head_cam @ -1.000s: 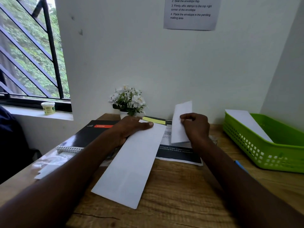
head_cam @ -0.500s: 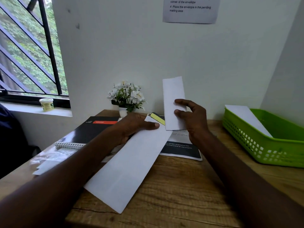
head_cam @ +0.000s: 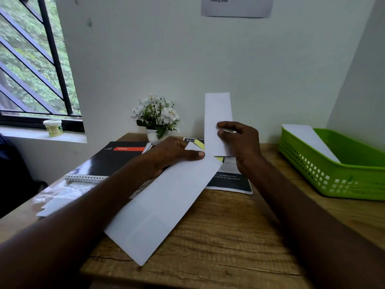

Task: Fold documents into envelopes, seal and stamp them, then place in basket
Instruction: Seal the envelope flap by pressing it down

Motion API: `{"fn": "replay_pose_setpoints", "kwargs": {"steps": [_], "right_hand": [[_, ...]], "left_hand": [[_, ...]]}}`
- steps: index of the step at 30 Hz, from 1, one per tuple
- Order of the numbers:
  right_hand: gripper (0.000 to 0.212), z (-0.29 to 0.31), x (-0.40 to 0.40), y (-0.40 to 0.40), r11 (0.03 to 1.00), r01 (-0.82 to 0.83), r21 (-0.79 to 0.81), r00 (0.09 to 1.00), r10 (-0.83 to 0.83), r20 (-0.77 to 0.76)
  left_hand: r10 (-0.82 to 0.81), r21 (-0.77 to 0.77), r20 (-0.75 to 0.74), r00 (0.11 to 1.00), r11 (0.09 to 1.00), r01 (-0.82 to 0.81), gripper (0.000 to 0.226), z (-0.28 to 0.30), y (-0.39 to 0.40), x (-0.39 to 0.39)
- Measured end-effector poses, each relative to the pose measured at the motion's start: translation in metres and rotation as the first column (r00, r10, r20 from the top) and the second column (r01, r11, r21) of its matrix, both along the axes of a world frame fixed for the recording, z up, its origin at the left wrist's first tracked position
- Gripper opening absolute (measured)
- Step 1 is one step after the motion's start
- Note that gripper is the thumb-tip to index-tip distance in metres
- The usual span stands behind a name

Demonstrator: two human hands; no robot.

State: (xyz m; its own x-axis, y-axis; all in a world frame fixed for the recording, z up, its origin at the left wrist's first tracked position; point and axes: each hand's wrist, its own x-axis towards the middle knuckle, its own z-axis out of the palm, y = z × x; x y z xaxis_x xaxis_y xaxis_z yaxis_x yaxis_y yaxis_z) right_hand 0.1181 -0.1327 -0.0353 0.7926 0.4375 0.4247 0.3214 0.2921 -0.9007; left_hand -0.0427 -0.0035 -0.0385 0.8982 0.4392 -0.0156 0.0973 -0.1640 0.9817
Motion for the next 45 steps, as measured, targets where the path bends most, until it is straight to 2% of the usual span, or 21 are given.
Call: {"fn": "replay_pose_setpoints", "kwargs": {"steps": [9,16,18,22,27,30,33,39,45], "right_hand": [[0.020,0.002,-0.012,0.004,0.981,-0.195,0.000,0.966,0.192,-0.171],[0.028,0.002,-0.013,0.006,0.917,-0.375,0.138,0.846,0.399,-0.355],[0.031,0.004,-0.017,0.003,0.904,-0.407,0.133,0.816,0.425,-0.392],[0.033,0.007,-0.019,0.001,0.940,-0.329,0.090,0.852,0.337,-0.400],[0.048,0.008,-0.007,-0.004,0.981,-0.185,0.053,0.878,0.190,-0.440],[0.034,0.006,-0.002,-0.007,0.983,-0.182,-0.032,0.900,0.153,-0.409],[0.029,0.006,-0.002,-0.007,0.988,-0.154,-0.012,0.890,0.133,-0.435],[0.018,0.003,-0.002,-0.006,0.984,-0.174,0.030,0.853,0.166,-0.494],[0.014,-0.002,-0.001,-0.004,0.954,-0.286,-0.090,0.851,0.210,-0.481]], "left_hand": [[0.018,-0.017,0.007,1.000,1.000,-0.018,0.038,-0.001,0.000,0.001],[0.076,-0.022,0.043,0.996,0.997,-0.075,0.040,-0.001,0.004,0.002],[0.097,-0.022,0.054,0.994,0.995,-0.096,0.038,0.000,0.003,0.002],[0.098,-0.011,0.052,0.994,0.995,-0.097,0.035,0.002,0.002,0.001],[0.023,0.031,0.026,0.999,0.999,-0.024,0.032,0.002,-0.004,0.002],[0.009,0.038,0.007,1.000,0.999,-0.009,0.035,0.000,-0.005,0.002],[0.006,0.029,0.009,1.000,1.000,-0.007,0.034,0.000,-0.005,0.002],[0.016,0.024,0.017,1.000,1.000,-0.017,0.035,0.000,-0.006,0.002],[0.100,0.010,0.053,0.994,0.995,-0.101,0.035,-0.001,0.004,0.003]]}}
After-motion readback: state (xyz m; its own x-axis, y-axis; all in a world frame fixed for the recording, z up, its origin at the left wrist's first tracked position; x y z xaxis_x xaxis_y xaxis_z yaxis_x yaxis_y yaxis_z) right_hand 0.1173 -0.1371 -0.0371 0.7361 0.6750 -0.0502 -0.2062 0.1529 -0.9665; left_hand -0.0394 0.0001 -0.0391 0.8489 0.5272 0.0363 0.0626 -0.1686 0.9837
